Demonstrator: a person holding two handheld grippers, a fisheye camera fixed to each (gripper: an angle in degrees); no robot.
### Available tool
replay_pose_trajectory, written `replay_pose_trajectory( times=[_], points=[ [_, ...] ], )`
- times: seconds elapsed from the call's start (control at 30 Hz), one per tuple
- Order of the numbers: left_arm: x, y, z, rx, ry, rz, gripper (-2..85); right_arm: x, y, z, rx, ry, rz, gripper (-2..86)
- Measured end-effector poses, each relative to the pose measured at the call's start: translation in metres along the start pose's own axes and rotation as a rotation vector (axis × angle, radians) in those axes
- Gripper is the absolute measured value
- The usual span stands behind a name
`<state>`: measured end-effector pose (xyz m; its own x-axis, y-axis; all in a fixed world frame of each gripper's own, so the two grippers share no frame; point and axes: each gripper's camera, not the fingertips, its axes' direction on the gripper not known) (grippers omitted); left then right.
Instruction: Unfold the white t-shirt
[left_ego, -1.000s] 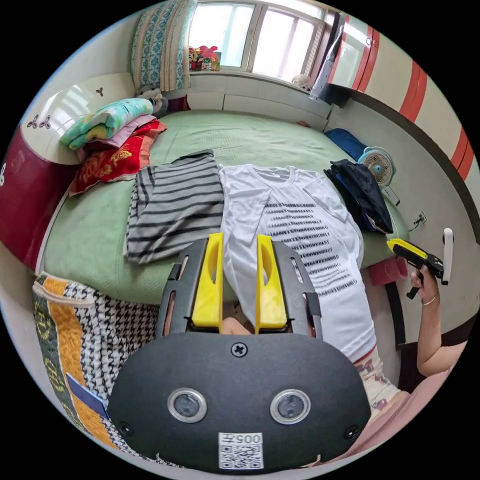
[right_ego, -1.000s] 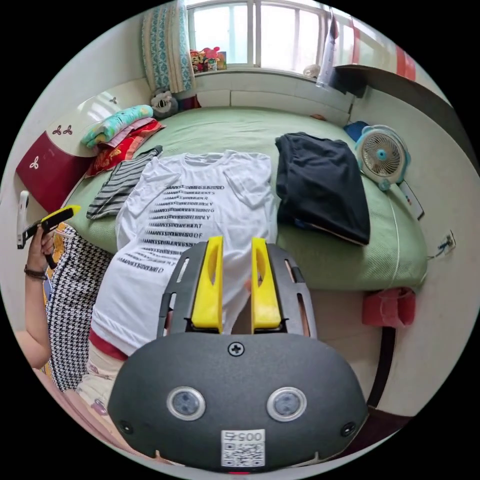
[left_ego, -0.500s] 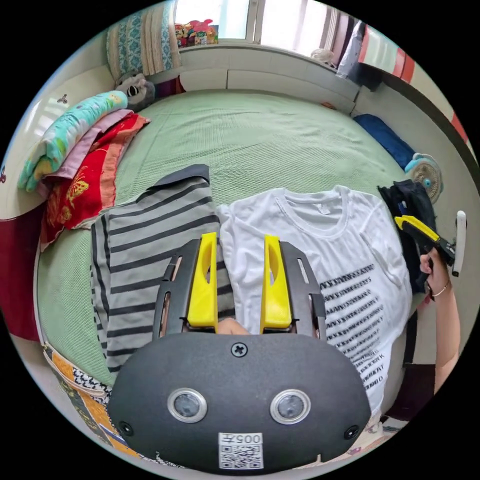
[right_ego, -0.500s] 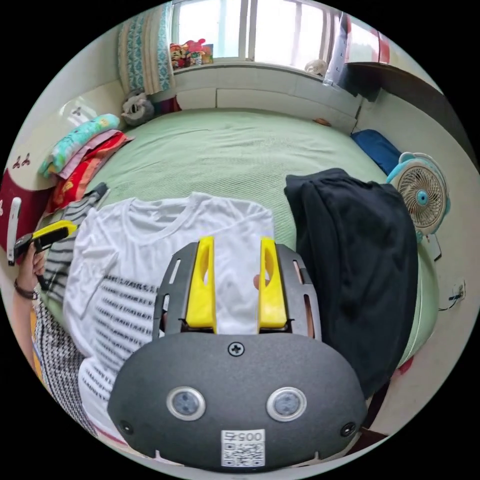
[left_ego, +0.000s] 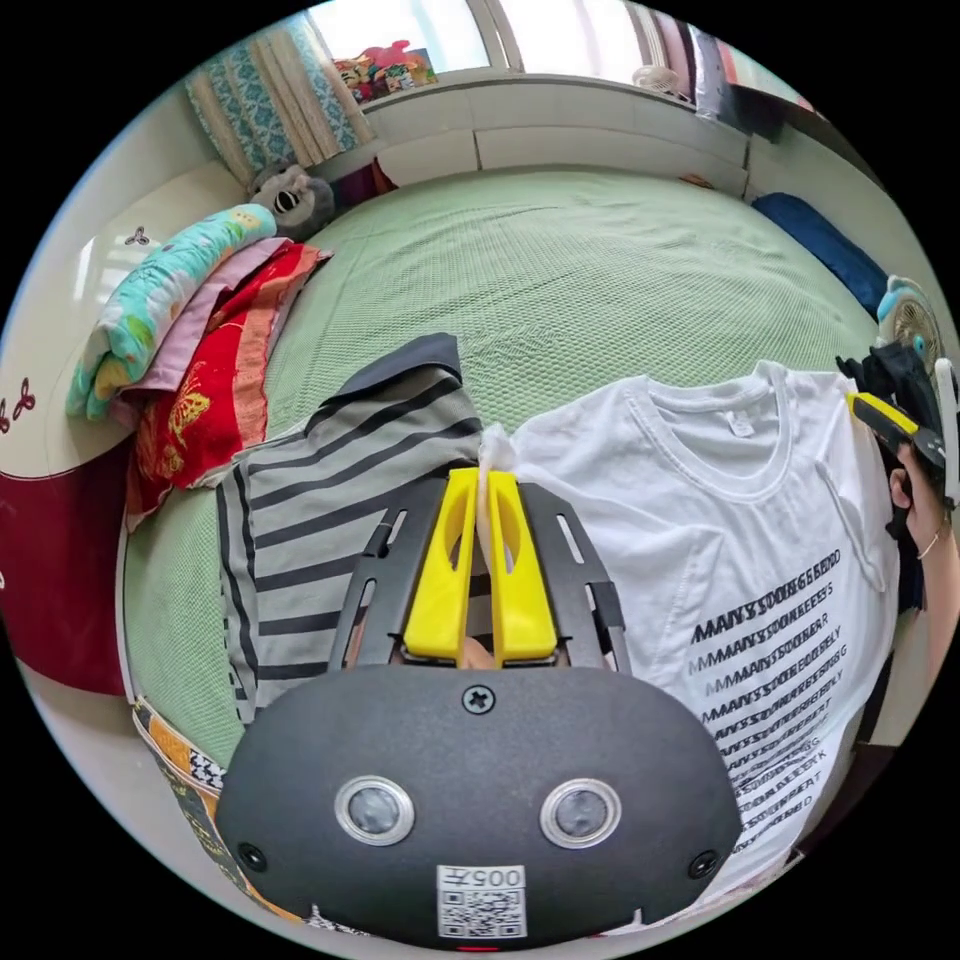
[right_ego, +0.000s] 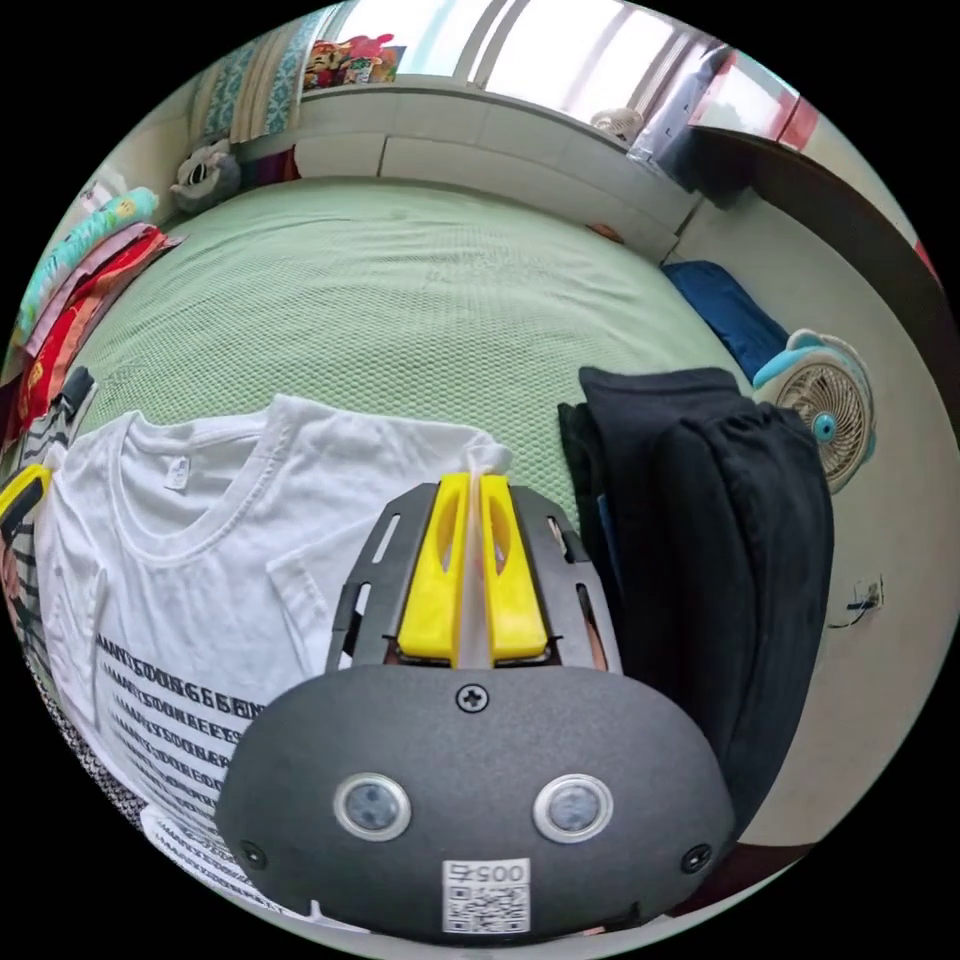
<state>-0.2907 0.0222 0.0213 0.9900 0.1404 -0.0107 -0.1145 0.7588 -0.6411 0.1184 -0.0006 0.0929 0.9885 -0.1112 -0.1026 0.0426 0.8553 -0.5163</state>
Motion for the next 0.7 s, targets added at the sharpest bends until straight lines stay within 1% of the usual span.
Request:
replay_pose_trajectory(
  times=[0.1, 0.17, 0.2, 0.27, 0.37, 0.43, 0.5, 0.53, 0.6, 0.7],
  points=[
    [0.001, -0.012, 0.015, -0.049, 0.019, -0.002, 3.0, 0.011, -0.018, 0.011, -0.042, -0.065, 0.064, -1.1],
    [0.003, -0.013, 0.019, -0.043, 0.009, 0.002, 3.7, 0.013, -0.022, 0.027, -0.135, -0.086, 0.086, -0.8],
    [0.004, -0.012, 0.018, -0.040, 0.011, -0.003, 4.3, 0.013, -0.022, 0.035, -0.176, -0.066, 0.074, 0.0],
    [0.003, -0.011, 0.014, -0.041, 0.035, -0.001, 5.3, 0.018, -0.019, 0.029, -0.127, -0.051, 0.057, 1.7],
    [0.001, 0.002, -0.007, 0.024, 0.082, 0.014, 6.7, 0.032, -0.012, 0.003, -0.057, -0.122, 0.053, 3.2],
    [0.000, 0.012, -0.021, 0.059, 0.103, 0.019, 7.3, 0.036, 0.003, -0.027, 0.030, -0.226, -0.026, 5.2],
    [0.001, 0.029, -0.039, 0.100, 0.123, 0.026, 8.4, 0.034, 0.016, -0.042, 0.056, -0.319, -0.095, 8.0],
    [0.001, 0.033, -0.042, 0.105, 0.128, 0.027, 8.6, 0.030, 0.026, -0.047, 0.058, -0.377, -0.141, 9.8],
    [0.005, 0.049, -0.051, 0.116, 0.166, 0.036, 9.5, 0.019, 0.042, -0.048, 0.062, -0.411, -0.204, 11.7],
    [0.013, 0.069, -0.054, 0.094, 0.210, 0.057, 9.7, -0.005, 0.060, -0.025, -0.012, -0.359, -0.256, 11.6]
  ],
)
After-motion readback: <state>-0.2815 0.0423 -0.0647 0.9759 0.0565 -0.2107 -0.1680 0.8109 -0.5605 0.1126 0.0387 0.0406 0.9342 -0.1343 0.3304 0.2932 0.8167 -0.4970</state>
